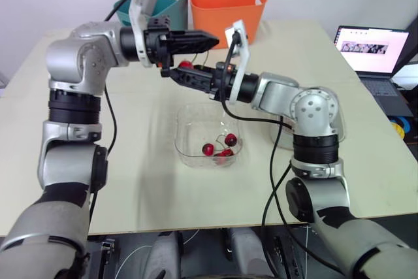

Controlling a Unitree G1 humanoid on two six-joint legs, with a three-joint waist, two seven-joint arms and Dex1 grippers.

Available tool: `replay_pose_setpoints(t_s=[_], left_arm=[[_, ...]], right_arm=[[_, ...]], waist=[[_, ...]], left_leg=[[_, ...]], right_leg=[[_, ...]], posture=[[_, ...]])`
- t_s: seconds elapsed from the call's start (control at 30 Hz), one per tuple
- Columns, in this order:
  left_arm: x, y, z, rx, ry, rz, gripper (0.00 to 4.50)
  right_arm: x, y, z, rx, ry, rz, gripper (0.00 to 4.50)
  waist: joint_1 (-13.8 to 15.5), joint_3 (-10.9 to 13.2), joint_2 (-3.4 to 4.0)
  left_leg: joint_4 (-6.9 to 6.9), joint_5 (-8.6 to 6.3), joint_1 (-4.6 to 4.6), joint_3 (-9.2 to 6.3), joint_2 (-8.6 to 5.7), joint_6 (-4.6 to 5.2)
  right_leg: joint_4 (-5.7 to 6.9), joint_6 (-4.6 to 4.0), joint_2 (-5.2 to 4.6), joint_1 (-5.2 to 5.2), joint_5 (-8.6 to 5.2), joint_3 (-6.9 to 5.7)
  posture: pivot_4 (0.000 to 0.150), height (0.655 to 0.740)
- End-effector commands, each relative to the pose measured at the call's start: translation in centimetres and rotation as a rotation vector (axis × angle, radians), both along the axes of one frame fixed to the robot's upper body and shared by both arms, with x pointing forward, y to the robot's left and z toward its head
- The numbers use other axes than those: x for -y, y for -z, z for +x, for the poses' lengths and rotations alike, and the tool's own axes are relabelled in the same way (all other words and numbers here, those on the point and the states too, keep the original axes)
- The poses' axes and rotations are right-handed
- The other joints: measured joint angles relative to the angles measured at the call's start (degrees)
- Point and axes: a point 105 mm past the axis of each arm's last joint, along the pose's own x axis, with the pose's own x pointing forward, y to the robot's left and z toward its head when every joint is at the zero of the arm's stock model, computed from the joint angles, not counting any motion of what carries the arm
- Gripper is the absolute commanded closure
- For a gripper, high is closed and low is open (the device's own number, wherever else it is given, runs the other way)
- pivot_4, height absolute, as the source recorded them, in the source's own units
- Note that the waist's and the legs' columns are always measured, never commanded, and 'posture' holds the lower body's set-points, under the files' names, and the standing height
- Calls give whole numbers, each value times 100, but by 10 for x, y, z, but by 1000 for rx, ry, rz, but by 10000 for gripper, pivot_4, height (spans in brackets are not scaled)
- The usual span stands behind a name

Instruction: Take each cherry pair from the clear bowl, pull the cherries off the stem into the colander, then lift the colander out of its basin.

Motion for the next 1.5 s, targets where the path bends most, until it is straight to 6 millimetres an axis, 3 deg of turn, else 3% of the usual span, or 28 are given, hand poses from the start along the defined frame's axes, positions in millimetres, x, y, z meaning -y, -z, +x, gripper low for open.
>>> replay_pose_setpoints(t_s=[0.03,0.1,0.3,1.0,1.23,1.4,1.5], left_arm=[[0,-10,-7,40,16,-14,45000],[0,-10,-6,41,13,-14,45000],[-2,-10,-5,46,0,-8,45000],[-12,-29,7,83,-53,-44,45000],[-12,-27,8,85,-55,-33,45000],[-14,-17,11,84,-71,0,45000],[-18,-3,15,84,-92,40,45000]], right_arm=[[-4,-15,-2,54,-8,29,4548],[-4,-15,-2,56,-6,32,9667],[-4,-17,-5,63,-10,39,30721],[3,31,-25,4,-35,-85,30721],[11,30,-24,11,-5,-93,30721],[43,12,-17,84,101,-128,30721],[84,-2,-17,141,213,-200,30721]], waist=[[0,0,0],[-2,0,0],[-2,0,0],[-3,0,0],[1,0,0],[12,0,0],[13,0,1]], left_leg=[[0,0,0,0,0,0],[0,0,0,0,0,0],[0,0,0,0,0,0],[-1,0,-1,0,0,0],[-1,0,-1,-1,0,0],[0,0,-2,-1,-1,0],[-1,0,-2,0,-2,0]], right_leg=[[0,0,0,0,0,0],[0,0,0,0,0,0],[0,0,0,0,0,0],[-1,0,0,-2,-1,0],[-1,1,0,-1,-1,-1],[-2,1,-2,0,-1,-1],[-4,0,-2,0,-1,-1]], posture=[[1500,7400],[1500,7400],[1500,7400],[1500,7400],[1500,7400],[1500,7400],[1500,7400]])
